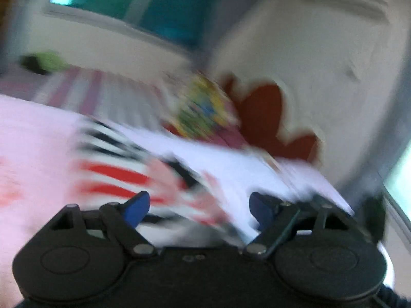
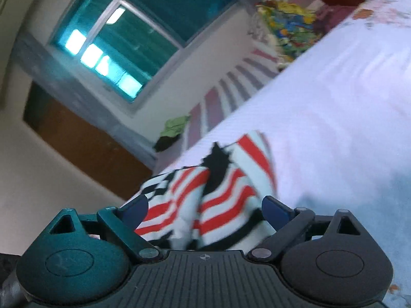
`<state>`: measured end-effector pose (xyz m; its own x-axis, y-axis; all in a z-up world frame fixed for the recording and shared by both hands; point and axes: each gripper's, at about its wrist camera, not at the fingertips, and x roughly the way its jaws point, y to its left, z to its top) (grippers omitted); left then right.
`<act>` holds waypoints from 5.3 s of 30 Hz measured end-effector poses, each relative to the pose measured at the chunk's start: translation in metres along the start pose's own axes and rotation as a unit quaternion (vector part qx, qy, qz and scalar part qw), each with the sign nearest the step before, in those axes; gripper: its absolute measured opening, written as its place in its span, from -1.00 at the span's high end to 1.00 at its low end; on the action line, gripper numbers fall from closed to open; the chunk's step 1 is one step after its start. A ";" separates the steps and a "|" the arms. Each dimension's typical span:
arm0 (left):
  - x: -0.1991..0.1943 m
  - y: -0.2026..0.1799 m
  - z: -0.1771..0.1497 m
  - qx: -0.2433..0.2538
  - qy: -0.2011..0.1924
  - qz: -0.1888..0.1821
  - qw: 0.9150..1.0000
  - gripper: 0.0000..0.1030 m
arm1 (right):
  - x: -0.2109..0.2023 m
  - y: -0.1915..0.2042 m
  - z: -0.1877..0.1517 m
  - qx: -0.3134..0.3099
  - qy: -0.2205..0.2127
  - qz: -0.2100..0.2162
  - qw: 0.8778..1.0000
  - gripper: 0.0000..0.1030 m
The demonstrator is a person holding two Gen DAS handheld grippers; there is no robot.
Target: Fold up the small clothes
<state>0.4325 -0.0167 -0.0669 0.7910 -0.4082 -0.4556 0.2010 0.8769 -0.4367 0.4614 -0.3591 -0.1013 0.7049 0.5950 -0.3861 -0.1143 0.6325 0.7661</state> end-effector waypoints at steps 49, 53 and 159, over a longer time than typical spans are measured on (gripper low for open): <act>0.083 0.037 -0.023 0.023 0.112 0.075 0.991 -0.77 | 0.026 0.013 -0.019 -0.194 0.053 -0.112 0.973 0.66; 0.073 0.056 -0.010 -0.015 0.080 0.063 0.995 -0.65 | 0.018 0.006 0.007 -0.125 0.021 -0.077 0.989 -0.19; 0.053 0.063 -0.027 -0.054 0.152 -0.041 0.986 -0.50 | 0.003 0.038 -0.024 -0.157 0.125 -0.082 0.976 0.25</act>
<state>0.4712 0.0103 -0.1393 0.5615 -0.5476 -0.6204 0.1810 0.8129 -0.5536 0.4426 -0.3217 -0.0855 0.5438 0.5498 -0.6341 -0.2507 0.8275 0.5025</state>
